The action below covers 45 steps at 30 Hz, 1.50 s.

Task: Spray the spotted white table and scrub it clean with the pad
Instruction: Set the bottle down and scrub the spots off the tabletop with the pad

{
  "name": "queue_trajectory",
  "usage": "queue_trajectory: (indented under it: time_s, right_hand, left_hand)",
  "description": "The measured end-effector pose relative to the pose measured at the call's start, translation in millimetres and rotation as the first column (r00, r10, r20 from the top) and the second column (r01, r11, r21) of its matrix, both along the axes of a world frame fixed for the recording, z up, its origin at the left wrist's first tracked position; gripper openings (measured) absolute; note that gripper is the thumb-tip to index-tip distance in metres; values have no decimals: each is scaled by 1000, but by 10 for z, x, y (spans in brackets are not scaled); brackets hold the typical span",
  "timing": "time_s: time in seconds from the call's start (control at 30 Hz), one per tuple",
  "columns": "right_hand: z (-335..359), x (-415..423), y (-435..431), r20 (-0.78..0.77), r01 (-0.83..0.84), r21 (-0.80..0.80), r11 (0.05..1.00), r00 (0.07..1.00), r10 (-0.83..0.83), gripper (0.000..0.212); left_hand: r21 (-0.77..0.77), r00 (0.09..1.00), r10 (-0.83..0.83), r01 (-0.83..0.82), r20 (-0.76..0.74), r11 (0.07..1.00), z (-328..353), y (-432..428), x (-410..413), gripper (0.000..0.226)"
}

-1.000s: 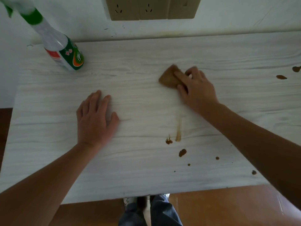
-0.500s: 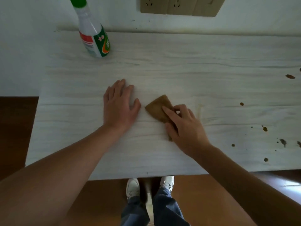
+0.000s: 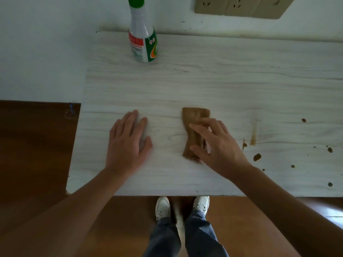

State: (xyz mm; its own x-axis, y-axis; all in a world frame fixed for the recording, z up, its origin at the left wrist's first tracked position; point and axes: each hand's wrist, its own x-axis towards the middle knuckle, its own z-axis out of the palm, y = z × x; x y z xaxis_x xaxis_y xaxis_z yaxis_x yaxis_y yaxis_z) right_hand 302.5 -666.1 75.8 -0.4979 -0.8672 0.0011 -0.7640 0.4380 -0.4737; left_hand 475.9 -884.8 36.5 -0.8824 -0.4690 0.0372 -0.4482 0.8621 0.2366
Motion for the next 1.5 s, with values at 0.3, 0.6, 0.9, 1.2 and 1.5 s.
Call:
queue_trajectory:
  time_s: [0.3, 0.6, 0.9, 1.2, 1.5]
  right_hand:
    - [-106, -215, 148, -149, -49, 80, 996, 987, 60, 57]
    - [-113, -337, 192, -151, -36, 147, 988, 987, 58, 64]
    - [-262, -754, -605, -105, 394, 0, 919, 914, -392, 61]
    - [-223, -153, 120, -136, -162, 154, 975, 974, 183, 66]
    - [-254, -846, -291, -128, 429, 136, 893, 901, -414, 62]
  left_hand:
    - [1, 1000, 9, -9, -23, 1000, 0, -3, 17, 59]
    - [-8, 999, 10, -11, -50, 1000, -32, -23, 9, 58]
    - [-24, 999, 16, -17, -45, 1000, -33, -14, -14, 57]
    - [-3, 999, 29, -29, -26, 1000, 6, 7, -4, 57]
    - [-27, 999, 20, -21, -34, 999, -18, -1, -18, 58]
